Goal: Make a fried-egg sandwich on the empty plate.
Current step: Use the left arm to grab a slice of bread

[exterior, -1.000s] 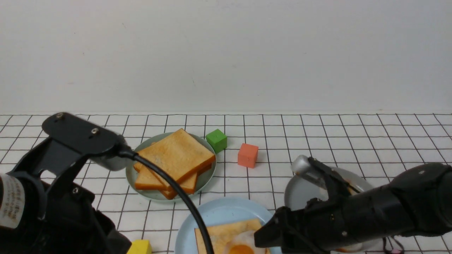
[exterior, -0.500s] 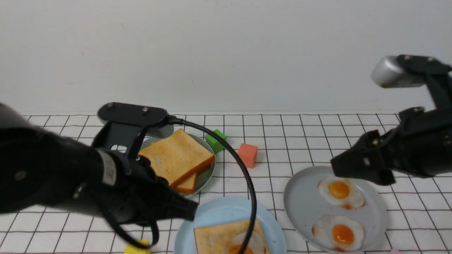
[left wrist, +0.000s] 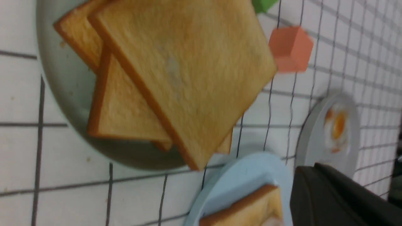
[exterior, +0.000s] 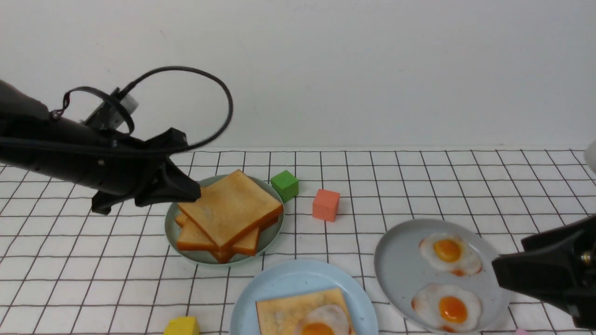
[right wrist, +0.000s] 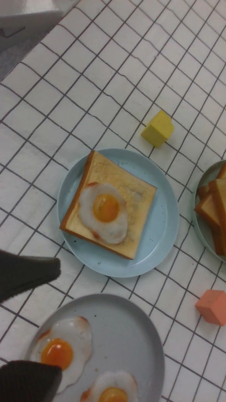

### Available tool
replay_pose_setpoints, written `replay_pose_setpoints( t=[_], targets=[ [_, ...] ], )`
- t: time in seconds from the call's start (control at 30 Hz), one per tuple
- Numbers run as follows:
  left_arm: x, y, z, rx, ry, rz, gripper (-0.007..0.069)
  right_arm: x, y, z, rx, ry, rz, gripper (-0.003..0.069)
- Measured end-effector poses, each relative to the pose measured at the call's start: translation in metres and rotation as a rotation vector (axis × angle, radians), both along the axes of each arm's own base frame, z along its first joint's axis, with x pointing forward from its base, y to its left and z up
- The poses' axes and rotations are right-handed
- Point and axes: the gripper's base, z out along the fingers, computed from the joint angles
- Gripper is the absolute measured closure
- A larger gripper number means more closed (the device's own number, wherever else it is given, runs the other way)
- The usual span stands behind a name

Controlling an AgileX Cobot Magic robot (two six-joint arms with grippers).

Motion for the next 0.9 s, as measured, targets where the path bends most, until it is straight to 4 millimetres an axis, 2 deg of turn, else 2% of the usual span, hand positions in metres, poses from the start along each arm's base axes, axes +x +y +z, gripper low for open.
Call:
replay_pose_setpoints(
  t=[0.13,0.27,0.47,0.6,0.73,0.77,0.8,0.83,0.87,0.9],
  targets=[
    [0.020,0.014,-0.024,-0.006,0.048,0.046,0.0559,0.001,0.001,0.002,0.024,-0.012,-0.008,0.0214],
    [0.039,0.017,-0.040,0.033,0.070,0.048,0.0419,0.005,0.001,0.005,0.037,-0.067,-0.021,0.0135],
    [0.058,0.020,-0.050,0.050,0.071,0.048,0.0271,0.006,0.001,0.006,0.013,-0.113,0.011,0.0094],
    [0.061,0.024,-0.049,0.078,0.061,0.040,0.0251,0.005,0.002,0.007,0.007,-0.129,0.035,0.0110],
    [0.061,0.032,-0.050,0.091,0.061,0.050,0.0249,0.005,0.004,0.008,0.005,-0.152,0.072,0.0221],
    [0.062,0.033,-0.052,0.092,0.068,0.052,0.0249,0.004,0.005,0.008,0.007,-0.161,0.088,0.0305],
    [0.062,0.033,-0.053,0.091,0.068,0.051,0.0249,0.004,0.005,0.009,0.007,-0.163,0.091,0.0319],
    [0.062,0.034,-0.059,0.093,0.084,0.050,0.0249,0.003,0.006,0.009,0.012,-0.175,0.112,0.0458],
    [0.062,0.034,-0.059,0.093,0.084,0.050,0.0249,0.003,0.006,0.009,0.012,-0.176,0.114,0.0475],
    [0.063,0.034,-0.065,0.091,0.100,0.044,0.0249,0.003,0.007,0.010,0.014,-0.186,0.129,0.0606]
  ],
)
